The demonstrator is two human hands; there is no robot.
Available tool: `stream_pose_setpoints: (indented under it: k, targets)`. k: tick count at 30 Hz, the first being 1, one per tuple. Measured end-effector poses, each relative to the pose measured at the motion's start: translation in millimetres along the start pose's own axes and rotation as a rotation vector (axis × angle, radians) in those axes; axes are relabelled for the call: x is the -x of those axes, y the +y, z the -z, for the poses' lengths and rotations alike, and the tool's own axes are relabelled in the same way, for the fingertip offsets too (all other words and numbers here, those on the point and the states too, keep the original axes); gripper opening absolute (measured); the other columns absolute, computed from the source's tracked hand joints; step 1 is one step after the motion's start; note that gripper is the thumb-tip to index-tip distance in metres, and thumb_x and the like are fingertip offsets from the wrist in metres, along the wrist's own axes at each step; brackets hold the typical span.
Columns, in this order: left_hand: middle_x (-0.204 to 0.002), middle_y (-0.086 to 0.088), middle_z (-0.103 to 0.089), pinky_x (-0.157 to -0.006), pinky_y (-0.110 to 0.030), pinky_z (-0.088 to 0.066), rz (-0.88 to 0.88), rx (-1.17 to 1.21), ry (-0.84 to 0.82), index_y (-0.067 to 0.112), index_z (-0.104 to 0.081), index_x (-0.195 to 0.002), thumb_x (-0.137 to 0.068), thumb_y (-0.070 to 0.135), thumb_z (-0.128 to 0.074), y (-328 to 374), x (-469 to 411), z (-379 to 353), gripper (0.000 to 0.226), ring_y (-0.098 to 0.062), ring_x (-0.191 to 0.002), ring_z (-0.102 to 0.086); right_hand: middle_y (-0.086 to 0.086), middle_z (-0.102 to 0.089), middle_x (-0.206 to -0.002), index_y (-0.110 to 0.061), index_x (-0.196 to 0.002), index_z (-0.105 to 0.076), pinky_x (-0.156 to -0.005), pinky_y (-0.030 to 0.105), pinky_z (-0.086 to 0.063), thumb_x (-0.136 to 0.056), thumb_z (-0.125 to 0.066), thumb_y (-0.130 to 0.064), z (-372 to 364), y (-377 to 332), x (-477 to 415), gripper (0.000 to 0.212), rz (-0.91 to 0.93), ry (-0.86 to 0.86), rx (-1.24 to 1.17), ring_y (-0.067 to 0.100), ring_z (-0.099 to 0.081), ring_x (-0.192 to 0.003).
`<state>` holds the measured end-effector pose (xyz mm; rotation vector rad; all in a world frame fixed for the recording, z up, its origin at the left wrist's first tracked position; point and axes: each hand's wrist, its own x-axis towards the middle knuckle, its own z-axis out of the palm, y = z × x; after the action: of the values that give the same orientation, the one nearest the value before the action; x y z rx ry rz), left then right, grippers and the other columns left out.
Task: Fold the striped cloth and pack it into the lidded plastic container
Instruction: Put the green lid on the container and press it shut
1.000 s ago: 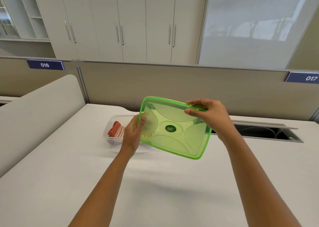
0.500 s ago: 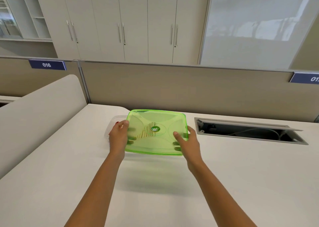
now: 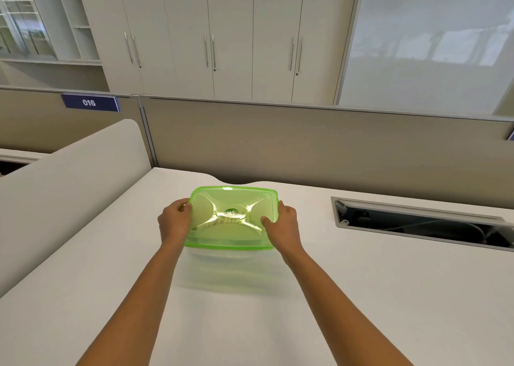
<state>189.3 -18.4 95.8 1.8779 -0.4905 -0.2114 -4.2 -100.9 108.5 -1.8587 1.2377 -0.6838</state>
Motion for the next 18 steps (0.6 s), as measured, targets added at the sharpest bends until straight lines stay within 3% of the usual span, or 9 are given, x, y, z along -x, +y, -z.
stream_pose_setpoints:
  k: [6, 11, 18]
  targets:
    - [-0.122, -0.016, -0.065, -0.099, -0.037, -0.041, 0.001, -0.053, 0.027, 0.005, -0.066, -0.115, -0.091, 0.012, -0.049, -8, -18, -3, 0.030, -0.034, -0.118, -0.053, 0.014, -0.026, -0.150, -0.005, -0.147, -0.019, -0.109, 0.036, -0.028, -0.094, -0.051, -0.029, -20, 0, -20, 0.066, -0.020, -0.026, 0.118, 0.034, -0.031, -0.135]
    - [-0.121, -0.018, -0.065, -0.098, -0.038, -0.041, -0.010, -0.096, 0.029, 0.003, -0.067, -0.113, -0.091, 0.012, -0.050, -12, -28, -6, 0.029, -0.035, -0.117, -0.054, 0.015, -0.034, -0.146, -0.005, -0.145, -0.026, -0.104, 0.035, -0.031, -0.095, -0.045, -0.036, -29, 7, -25, 0.062, 0.000, -0.023, 0.276, 0.032, -0.033, -0.131]
    - [-0.118, -0.017, -0.067, -0.090, -0.036, -0.043, -0.008, -0.133, 0.017, 0.002, -0.069, -0.108, -0.091, 0.013, -0.048, -17, -37, -12, 0.029, -0.036, -0.113, -0.055, 0.016, -0.040, -0.139, -0.007, -0.139, -0.035, -0.101, 0.035, -0.034, -0.094, -0.049, -0.034, -32, 10, -34, 0.055, 0.006, 0.005, 0.228, 0.033, -0.037, -0.126]
